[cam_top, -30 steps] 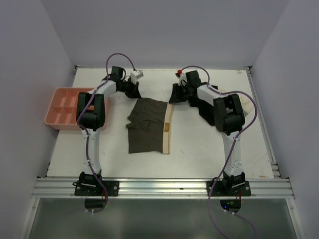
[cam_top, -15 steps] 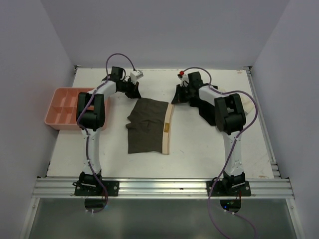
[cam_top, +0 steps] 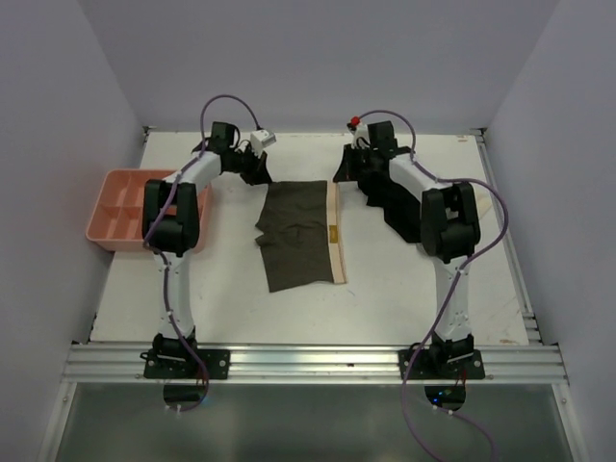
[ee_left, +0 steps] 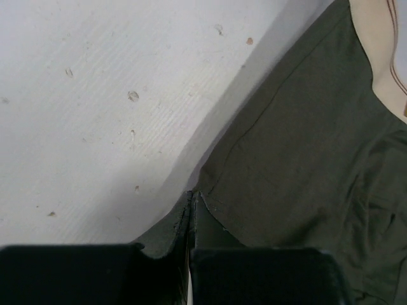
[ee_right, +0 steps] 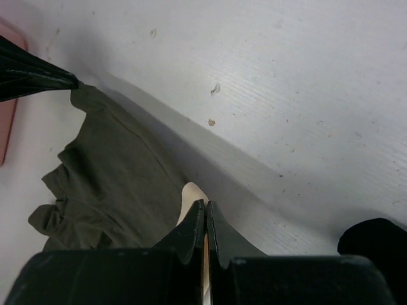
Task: Roll the underwear
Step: Fold the underwear
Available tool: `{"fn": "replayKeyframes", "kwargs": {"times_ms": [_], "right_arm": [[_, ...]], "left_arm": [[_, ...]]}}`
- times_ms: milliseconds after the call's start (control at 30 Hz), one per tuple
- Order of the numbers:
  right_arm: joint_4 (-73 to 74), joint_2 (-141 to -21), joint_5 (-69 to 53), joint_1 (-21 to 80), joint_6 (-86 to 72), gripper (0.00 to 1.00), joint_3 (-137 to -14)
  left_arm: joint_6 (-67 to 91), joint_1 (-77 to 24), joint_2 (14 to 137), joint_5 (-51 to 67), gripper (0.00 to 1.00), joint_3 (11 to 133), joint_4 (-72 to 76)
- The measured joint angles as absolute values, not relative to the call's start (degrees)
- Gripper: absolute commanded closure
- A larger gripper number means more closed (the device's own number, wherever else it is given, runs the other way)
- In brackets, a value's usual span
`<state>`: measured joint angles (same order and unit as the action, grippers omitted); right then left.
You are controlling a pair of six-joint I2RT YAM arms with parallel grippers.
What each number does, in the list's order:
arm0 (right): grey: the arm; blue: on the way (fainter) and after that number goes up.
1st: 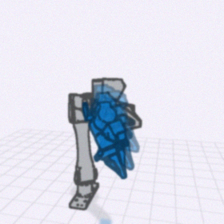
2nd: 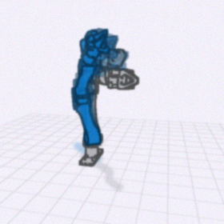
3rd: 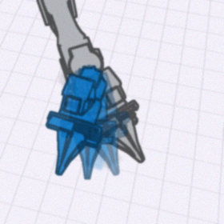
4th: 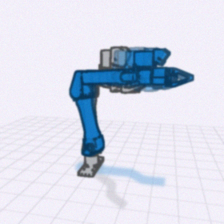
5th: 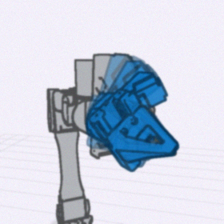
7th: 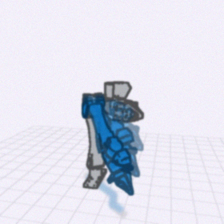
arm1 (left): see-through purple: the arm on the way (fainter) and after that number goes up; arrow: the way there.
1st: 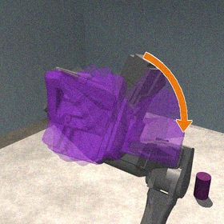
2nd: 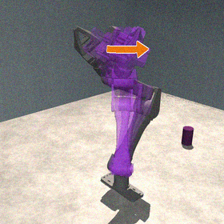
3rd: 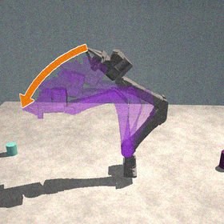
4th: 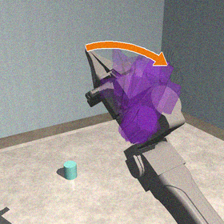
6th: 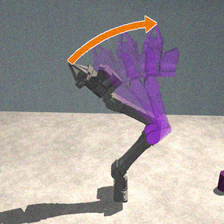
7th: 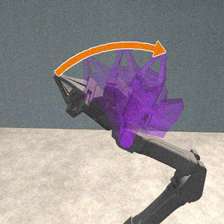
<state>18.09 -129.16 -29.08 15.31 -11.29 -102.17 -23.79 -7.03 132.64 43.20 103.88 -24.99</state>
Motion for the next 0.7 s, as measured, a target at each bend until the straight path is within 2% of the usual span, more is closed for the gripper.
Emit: {"fn": "replayKeyframes", "kwargs": {"times_ms": [333, 700], "right_arm": [[18.0, -114.54, -29.71, 15.11, -10.98, 1.0, -94.26], [17.23, -99.96, -29.98, 18.26, -9.91, 1.0, -77.23]], "left_arm": [[-31.57, -7.03, 111.09, 48.16, 1.0, 92.95, -26.76], [-42.83, -7.03, 96.55, 53.65, 1.0, 70.28, -34.61]]}}
